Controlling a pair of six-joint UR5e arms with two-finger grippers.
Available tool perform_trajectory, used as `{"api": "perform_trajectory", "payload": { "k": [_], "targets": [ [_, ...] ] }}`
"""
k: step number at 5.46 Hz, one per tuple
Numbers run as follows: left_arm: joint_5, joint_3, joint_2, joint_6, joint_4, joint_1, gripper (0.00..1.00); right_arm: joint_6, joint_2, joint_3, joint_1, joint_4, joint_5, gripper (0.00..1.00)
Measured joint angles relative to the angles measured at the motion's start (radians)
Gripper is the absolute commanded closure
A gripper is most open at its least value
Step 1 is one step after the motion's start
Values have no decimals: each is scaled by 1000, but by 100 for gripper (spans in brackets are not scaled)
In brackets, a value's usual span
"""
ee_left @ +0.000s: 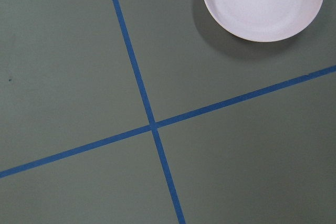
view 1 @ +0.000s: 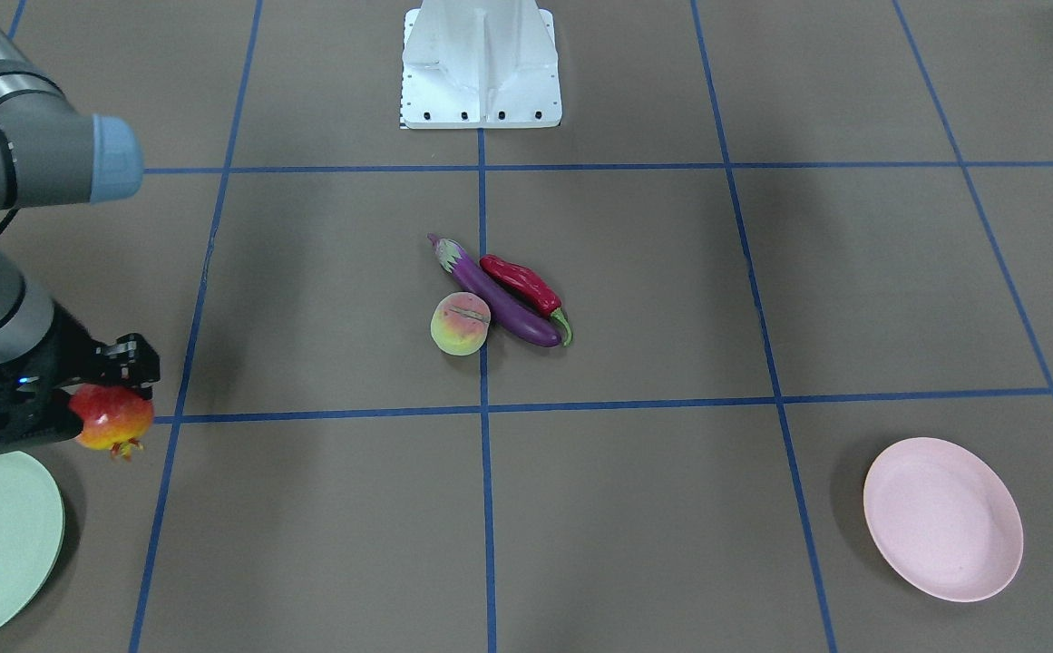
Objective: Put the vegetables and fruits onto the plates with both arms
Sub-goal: 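Carry the pomegranate to the pale green plate and release it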
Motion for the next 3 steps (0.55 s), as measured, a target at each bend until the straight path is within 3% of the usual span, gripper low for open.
{"api": "perform_trajectory", "payload": {
  "k": [1,2,3],
  "targets": [
    [-2,0,1,1,0,1,0,-62,-13,-127,46,150,42,100],
    [-2,0,1,1,-1,1,0,-118,-17,-239,77,263,57,92],
    [-2,1,1,2,0,1,0,-153,-15,-298,91,297,55,6]
  ]
}}
